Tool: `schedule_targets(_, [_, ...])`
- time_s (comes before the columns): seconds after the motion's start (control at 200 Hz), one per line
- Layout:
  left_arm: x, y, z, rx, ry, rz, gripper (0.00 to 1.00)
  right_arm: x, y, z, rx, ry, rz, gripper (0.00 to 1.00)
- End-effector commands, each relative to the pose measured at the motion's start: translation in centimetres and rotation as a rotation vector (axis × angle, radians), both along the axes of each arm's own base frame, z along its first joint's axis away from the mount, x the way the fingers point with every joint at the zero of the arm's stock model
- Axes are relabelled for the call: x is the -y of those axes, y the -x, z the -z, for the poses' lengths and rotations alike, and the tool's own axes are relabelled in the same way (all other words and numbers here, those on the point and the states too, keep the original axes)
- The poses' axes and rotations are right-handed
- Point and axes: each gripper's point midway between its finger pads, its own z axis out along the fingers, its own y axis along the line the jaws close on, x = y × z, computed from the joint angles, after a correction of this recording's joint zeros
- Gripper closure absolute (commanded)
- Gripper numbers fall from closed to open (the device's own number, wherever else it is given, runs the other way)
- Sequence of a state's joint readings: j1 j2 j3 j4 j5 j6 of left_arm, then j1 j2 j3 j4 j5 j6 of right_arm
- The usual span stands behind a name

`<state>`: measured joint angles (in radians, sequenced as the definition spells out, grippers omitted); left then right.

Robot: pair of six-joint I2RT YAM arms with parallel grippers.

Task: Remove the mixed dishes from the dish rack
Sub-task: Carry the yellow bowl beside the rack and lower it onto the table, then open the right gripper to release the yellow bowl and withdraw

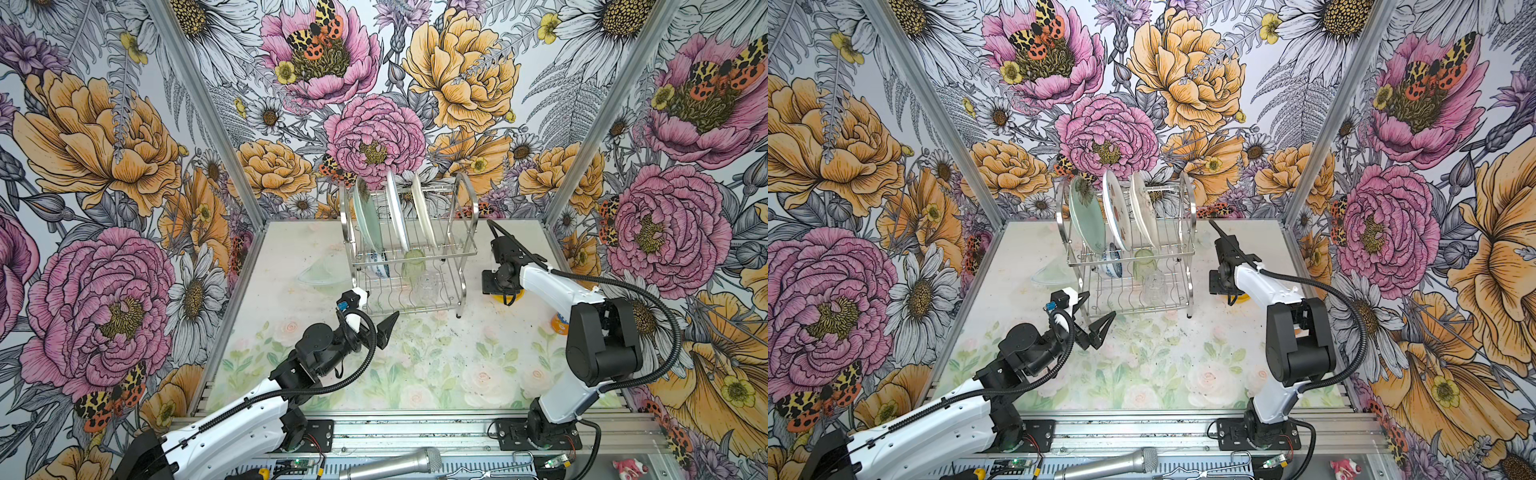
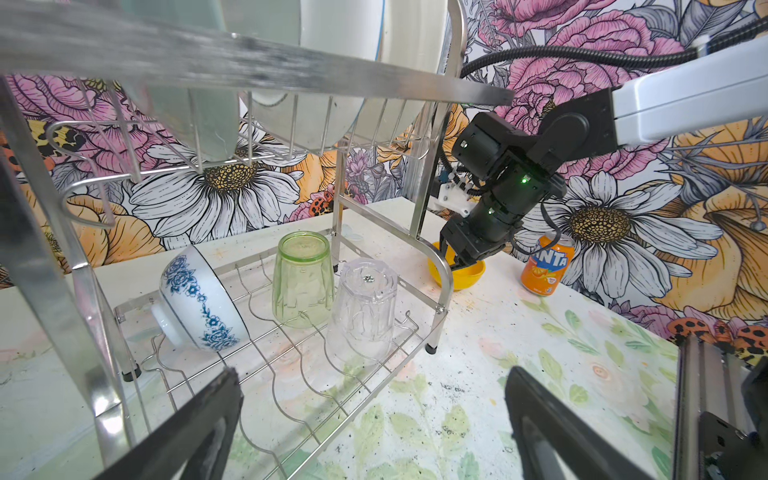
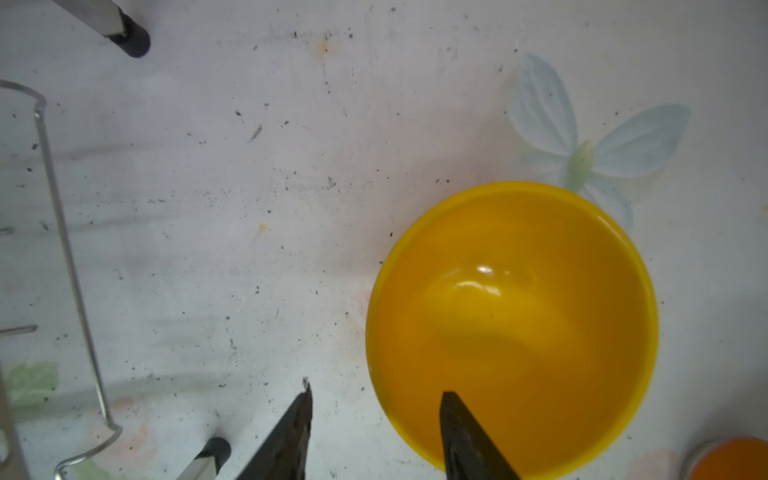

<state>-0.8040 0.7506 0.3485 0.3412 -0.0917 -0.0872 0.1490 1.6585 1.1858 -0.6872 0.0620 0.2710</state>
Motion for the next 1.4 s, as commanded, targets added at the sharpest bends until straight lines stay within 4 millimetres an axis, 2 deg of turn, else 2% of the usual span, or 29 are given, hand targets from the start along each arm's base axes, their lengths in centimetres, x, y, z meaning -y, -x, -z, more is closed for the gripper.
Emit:
schedule_targets(0.0, [-0.5,-0.6,0.7,-0.025,0.011,-0.037,0.01,0.1,-0.2,-3.0,0.104,-0.031,0.009,0.45])
schedule_targets(0.19, [-0.7,-0.9,0.9,-0.043,0.008,-0.053,0.01,-0.7,1.2,-5.8,0.202,-0.095,-0.006,0.43])
schedule_targets(0.33, [-0.9,-1.1,0.9,-0.051,0.012,-0.066,0.01,-2.1,3.1,-8.3,0.309,-0.168,-0.035,0.39])
schedule_targets(0.41, [-1.2,-1.2,1.0,-0.060,0.016,-0.081,0.01,-2.6,4.5,-9.0,0.345,-0.211,-0.024,0.37])
schedule_targets(0.555, [-1.9,-1.7,1.2,-0.089,0.027,-0.128,0.01,-6.2,7.1,-11.1,0.453,-0.339,-0.107,0.31])
schedule_targets(0.711, [-2.2,-1.9,1.3,-0.116,0.022,-0.140,0.01,-9.3,8.6,-11.6,0.508,-0.429,-0.151,0.25])
schedule_targets(0.811, [-2.4,-1.7,0.6,-0.117,0.037,-0.141,0.01,-11.3,9.1,-12.2,0.552,-0.481,-0.179,0.21])
schedule_targets(0.876, [-2.9,-1.5,0.1,-0.110,0.055,-0.151,0.01,-12.5,9.4,-12.5,0.574,-0.500,-0.204,0.19])
schedule_targets(0.921, [-3.2,-1.3,0.0,-0.113,0.075,-0.155,0.01,-13.3,9.4,-12.5,0.582,-0.498,-0.218,0.12])
schedule_targets(1.001, [-4.2,-1.4,-0.3,-0.107,0.100,-0.203,0.01,-14.7,9.5,-12.3,0.573,-0.479,-0.259,0.11])
schedule_targets(1.211, [-4.7,-0.9,-1.1,-0.071,0.090,-0.203,0.01,-17.6,8.8,-11.1,0.557,-0.414,-0.344,0.05])
schedule_targets(1.396, [-5.3,-1.1,-1.2,-0.078,0.047,-0.240,0.01,-19.1,7.8,-10.0,0.559,-0.340,-0.398,0.03])
